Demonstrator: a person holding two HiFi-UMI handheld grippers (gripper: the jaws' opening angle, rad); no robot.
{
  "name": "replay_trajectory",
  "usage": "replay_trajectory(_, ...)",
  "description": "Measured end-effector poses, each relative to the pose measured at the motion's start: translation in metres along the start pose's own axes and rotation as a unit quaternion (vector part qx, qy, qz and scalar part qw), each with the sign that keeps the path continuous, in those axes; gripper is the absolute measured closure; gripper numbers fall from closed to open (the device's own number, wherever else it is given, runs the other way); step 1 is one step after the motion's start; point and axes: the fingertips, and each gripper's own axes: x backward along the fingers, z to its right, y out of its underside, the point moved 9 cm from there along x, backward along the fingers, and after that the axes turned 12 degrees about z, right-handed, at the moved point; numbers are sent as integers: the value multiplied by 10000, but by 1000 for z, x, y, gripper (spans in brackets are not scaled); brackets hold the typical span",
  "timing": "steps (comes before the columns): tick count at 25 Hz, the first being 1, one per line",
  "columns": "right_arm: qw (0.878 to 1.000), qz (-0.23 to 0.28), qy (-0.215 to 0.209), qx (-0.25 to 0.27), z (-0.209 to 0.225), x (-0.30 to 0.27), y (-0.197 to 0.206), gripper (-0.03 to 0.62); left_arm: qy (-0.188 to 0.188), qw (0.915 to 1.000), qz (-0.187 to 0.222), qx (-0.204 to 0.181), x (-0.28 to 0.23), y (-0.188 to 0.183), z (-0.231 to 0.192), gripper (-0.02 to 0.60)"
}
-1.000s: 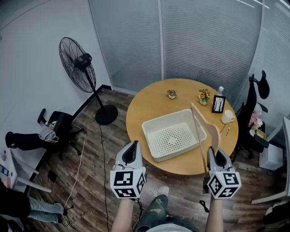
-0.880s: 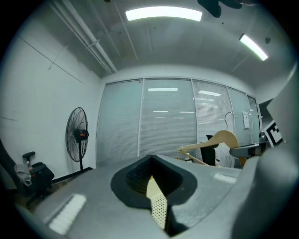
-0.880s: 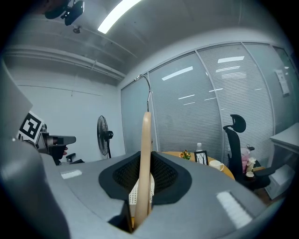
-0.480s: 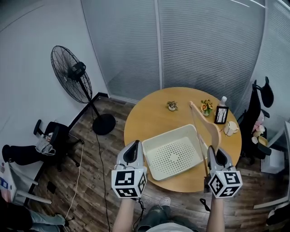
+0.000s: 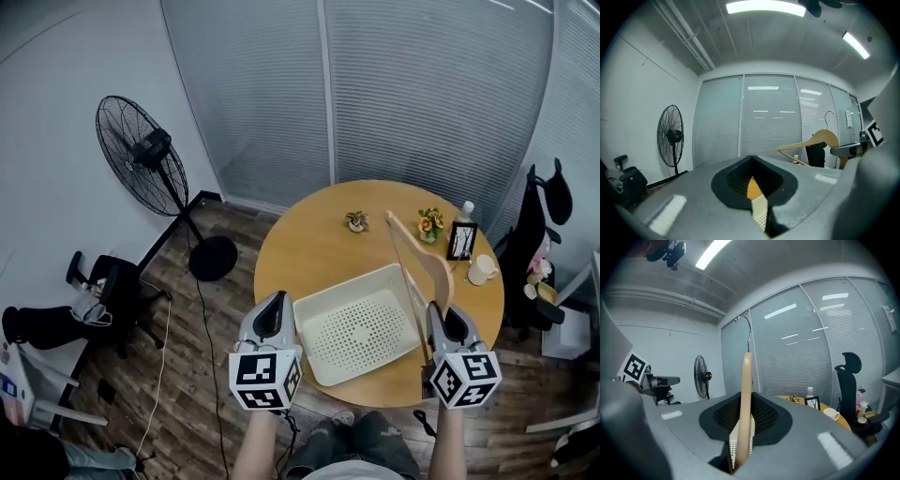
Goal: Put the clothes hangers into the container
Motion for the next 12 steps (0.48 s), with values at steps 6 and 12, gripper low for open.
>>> replay_trajectory(6,9996,-137,-235,-56,10,-8,0,513,-132,9999,-79,49,-5,3,4,580)
replay_trajectory(12,9973,-284,-676,90,23,-20,-12,513,-287,9994,-160,97,-16,1,13,580)
